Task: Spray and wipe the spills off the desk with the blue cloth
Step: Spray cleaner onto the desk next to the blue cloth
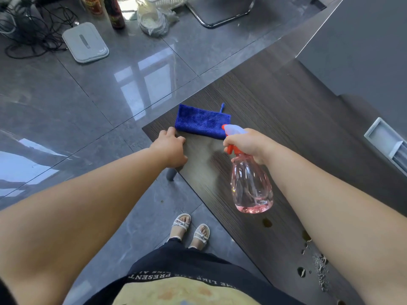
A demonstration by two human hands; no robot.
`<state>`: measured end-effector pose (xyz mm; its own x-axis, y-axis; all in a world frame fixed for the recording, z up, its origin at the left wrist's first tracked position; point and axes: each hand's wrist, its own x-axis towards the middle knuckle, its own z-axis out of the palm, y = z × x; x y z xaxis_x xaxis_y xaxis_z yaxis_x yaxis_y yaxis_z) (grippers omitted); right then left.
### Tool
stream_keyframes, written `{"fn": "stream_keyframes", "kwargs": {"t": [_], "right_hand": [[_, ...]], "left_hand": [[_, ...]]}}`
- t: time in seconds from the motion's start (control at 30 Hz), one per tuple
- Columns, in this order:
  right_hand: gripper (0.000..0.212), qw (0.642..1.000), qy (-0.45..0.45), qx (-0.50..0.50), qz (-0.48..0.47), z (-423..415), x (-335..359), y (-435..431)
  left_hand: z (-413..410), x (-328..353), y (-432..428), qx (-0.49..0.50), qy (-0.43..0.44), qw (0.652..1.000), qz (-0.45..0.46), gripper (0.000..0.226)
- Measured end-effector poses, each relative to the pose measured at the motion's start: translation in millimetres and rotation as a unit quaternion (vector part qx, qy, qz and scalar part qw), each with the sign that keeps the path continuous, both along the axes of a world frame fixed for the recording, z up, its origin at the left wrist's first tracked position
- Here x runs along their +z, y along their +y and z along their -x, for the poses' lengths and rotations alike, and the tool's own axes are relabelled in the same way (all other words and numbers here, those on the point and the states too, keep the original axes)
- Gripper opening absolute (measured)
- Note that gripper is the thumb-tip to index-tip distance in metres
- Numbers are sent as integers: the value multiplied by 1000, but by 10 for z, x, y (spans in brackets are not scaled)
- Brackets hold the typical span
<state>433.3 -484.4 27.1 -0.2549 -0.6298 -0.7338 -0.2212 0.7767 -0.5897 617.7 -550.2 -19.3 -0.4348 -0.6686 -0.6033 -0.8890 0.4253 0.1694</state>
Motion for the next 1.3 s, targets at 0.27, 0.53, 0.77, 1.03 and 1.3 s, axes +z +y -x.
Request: {"fn": "stream_keyframes", "kwargs": {"t": [0.27, 0.53, 0.77, 1.03, 1.3], "right_hand": [[9, 998, 25, -36, 33, 123, 51, 39], [36, 998, 34, -43, 31, 204, 79, 6], [29, 1000, 14, -24, -3, 209, 42, 89], [11, 997, -14, -41, 56, 282, 205, 233], [42, 960, 88, -84, 250, 656, 502, 39]], "left_hand": [[248, 14, 153, 19, 5, 1000, -9, 58], [360, 13, 216, 88, 8, 996, -24, 66], [387, -32, 304, 75, -12, 997, -3, 87], [432, -32, 315, 51, -41, 998, 18, 92], [481, 43, 308, 68, -34, 997, 2, 88]]}}
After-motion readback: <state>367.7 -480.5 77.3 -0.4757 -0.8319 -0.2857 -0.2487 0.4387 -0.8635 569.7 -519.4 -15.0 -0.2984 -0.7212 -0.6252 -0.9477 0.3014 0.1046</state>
